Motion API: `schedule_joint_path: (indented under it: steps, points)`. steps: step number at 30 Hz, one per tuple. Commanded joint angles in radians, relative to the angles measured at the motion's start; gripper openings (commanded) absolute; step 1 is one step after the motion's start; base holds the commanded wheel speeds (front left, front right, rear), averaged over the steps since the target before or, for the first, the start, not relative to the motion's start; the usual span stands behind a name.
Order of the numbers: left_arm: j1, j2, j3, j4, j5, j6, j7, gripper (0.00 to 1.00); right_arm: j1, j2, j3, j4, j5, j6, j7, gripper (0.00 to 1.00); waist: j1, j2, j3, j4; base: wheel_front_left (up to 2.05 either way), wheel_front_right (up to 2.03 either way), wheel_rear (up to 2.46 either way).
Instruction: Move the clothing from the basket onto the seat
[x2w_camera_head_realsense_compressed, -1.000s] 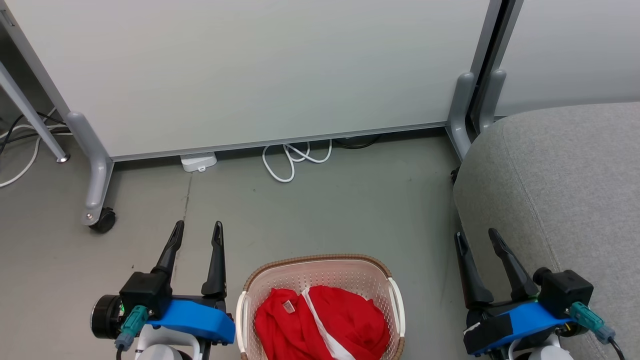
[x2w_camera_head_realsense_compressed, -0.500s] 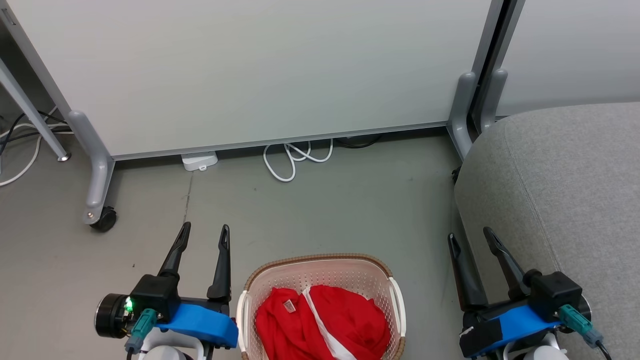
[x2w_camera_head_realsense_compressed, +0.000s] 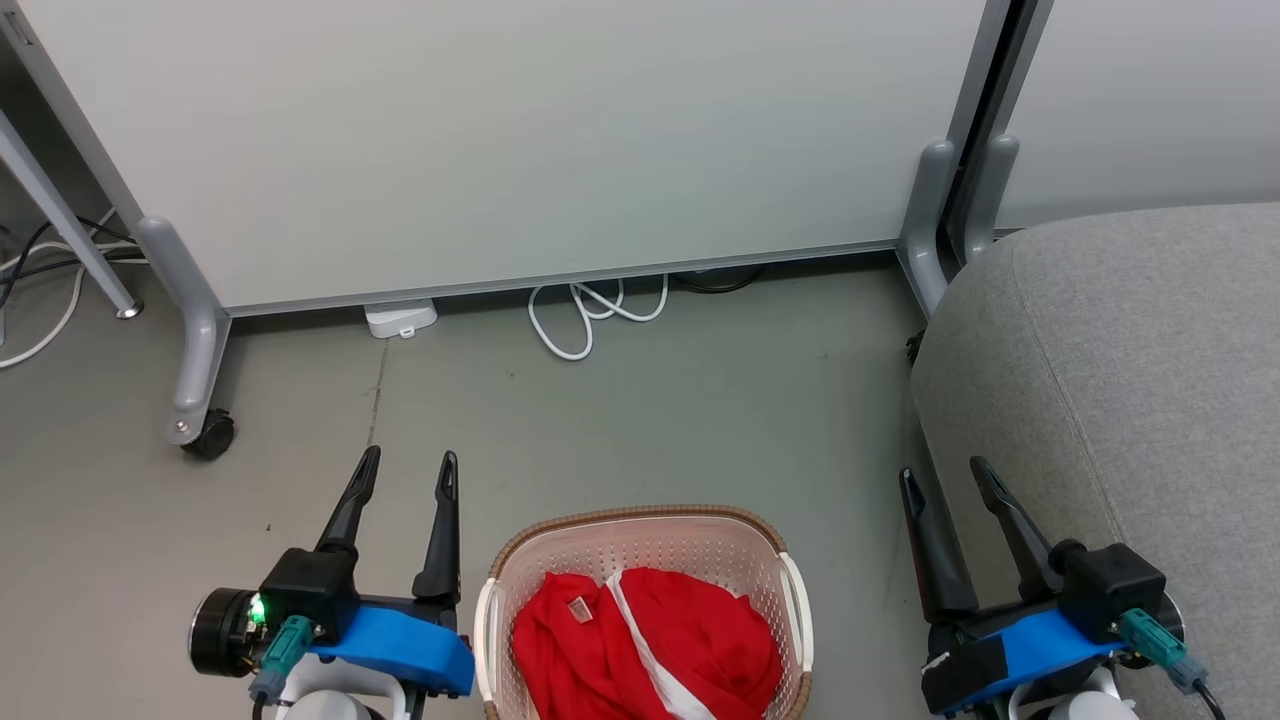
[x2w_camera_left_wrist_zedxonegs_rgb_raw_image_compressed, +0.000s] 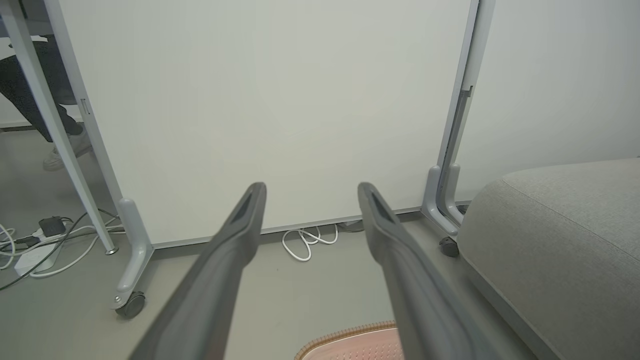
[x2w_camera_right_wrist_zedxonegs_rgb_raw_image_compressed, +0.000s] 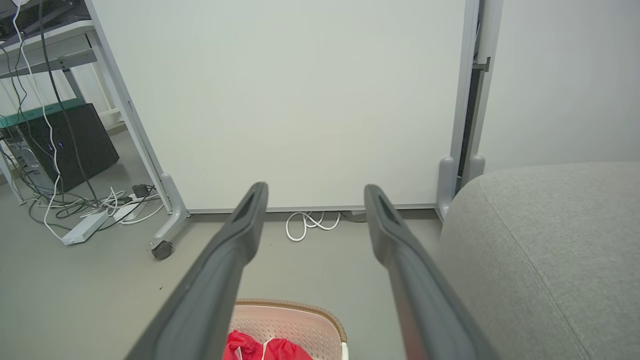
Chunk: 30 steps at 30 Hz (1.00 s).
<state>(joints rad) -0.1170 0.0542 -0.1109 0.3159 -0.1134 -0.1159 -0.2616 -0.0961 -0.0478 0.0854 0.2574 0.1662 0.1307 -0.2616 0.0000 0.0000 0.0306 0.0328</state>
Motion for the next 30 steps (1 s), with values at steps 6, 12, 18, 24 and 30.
schedule_joint_path:
  steps: [6, 12, 18, 24, 30]
  points:
    - [-0.012, -0.002, 0.006, 0.008, -0.008, -0.009, -0.005, 1.00, -0.010, -0.005, -0.002, 0.005, 0.011, 0.000, -0.005, 1.00, 0.0000, 0.0000, -0.002, 0.000, 0.00, 0.00, 0.00]
    - [-0.013, -0.003, 0.007, 0.011, -0.004, -0.010, -0.005, 1.00, -0.012, -0.005, 0.002, 0.006, 0.013, 0.000, -0.005, 1.00, 0.0000, 0.0000, -0.001, -0.001, 0.00, 0.00, 0.00]
    - [-0.040, -0.004, -0.013, 0.026, 0.004, -0.014, -0.005, 1.00, -0.024, -0.005, 0.006, -0.001, 0.011, 0.000, -0.005, 1.00, 0.0000, 0.0000, 0.016, -0.013, 0.00, 0.00, 0.00]
    - [-0.108, 0.013, -0.057, 0.070, 0.015, -0.014, -0.005, 1.00, -0.049, -0.004, 0.008, -0.014, 0.005, 0.000, -0.005, 1.00, 0.0000, 0.0000, 0.068, -0.053, 0.00, 0.00, 0.00]
    - [-0.217, 0.054, -0.159, 0.161, -0.012, -0.015, -0.004, 1.00, -0.093, -0.004, 0.007, -0.032, 0.001, 0.000, -0.005, 1.00, 0.0000, 0.0000, 0.159, -0.112, 0.00, 0.00, 0.00]
